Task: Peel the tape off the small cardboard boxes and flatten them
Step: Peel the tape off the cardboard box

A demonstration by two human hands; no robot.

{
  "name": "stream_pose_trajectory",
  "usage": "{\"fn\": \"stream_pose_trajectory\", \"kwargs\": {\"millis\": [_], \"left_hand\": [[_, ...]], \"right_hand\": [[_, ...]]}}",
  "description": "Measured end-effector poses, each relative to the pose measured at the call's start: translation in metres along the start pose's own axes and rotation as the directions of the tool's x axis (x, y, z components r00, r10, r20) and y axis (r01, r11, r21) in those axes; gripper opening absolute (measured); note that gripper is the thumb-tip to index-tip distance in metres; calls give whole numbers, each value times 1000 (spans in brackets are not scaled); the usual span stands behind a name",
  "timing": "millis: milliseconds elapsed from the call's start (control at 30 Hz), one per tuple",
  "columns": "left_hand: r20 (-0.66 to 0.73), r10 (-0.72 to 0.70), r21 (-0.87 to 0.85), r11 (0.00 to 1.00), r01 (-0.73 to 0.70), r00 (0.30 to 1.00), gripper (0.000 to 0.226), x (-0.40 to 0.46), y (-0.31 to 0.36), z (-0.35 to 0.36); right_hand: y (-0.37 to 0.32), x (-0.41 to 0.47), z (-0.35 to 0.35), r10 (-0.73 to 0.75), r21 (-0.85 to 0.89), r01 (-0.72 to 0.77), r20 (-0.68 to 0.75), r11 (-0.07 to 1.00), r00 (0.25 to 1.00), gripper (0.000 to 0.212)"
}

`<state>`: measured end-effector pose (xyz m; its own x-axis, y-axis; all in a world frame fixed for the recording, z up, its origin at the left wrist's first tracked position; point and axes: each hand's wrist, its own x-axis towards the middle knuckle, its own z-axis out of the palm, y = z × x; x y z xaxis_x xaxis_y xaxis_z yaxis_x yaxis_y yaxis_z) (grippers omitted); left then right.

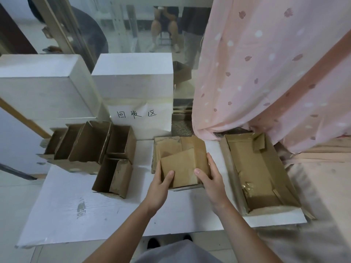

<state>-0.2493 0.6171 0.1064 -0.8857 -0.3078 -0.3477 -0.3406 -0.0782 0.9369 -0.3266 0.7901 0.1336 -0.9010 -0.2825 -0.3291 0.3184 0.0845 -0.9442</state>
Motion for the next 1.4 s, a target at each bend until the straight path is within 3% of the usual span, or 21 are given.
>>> {"fn": "stream_pose_trajectory", "kwargs": {"millis": [200,367,500,667,767,900,1000,1100,1200,1300,1400], "left_hand": [[-143,-15,-63,998,6,990,75,1,-4,-5],[-191,-5,-13,1000,3,982,79,2,0,-4],[-182,21,10,1000,-19,983,89,0,9,-5],[-51,108,-3,994,-108,993,75,-14,21,-11],[-39,121,-30,992,-122,992,72,-12,25,-10],[-133,86,-75,993,-96,987,44,-8,31,-8],[-238,-76,-221,975,23,968,39,-2,36,-10],[-247,-181,-281,954,109,952,23,1,41,-10],[-219,-232,-253,952,174,948,37,-1,49,-7],[-138,-185,-141,976,166,973,47,-4,49,-12],[8,-18,-20,1000,18,1000,55,-6,45,-22]], "right_hand": [[-2,2,4,65,-131,-47,138,990,988,77],[-3,3,11,-80,-357,149,201,922,976,86],[-1,9,10,-45,-198,71,131,978,990,71],[-3,18,1,75,-28,-72,140,997,987,45],[-2,17,1,133,-15,-132,204,991,970,54],[-5,18,-2,123,-136,-85,300,987,946,73],[-11,14,-6,51,-300,61,350,952,935,100],[-7,15,-11,-50,-542,302,429,784,902,133],[-5,19,-14,-166,-620,391,390,680,906,124],[-5,24,-21,-171,-567,348,342,746,924,114],[-7,30,-27,-121,-461,266,320,847,940,104]]}}
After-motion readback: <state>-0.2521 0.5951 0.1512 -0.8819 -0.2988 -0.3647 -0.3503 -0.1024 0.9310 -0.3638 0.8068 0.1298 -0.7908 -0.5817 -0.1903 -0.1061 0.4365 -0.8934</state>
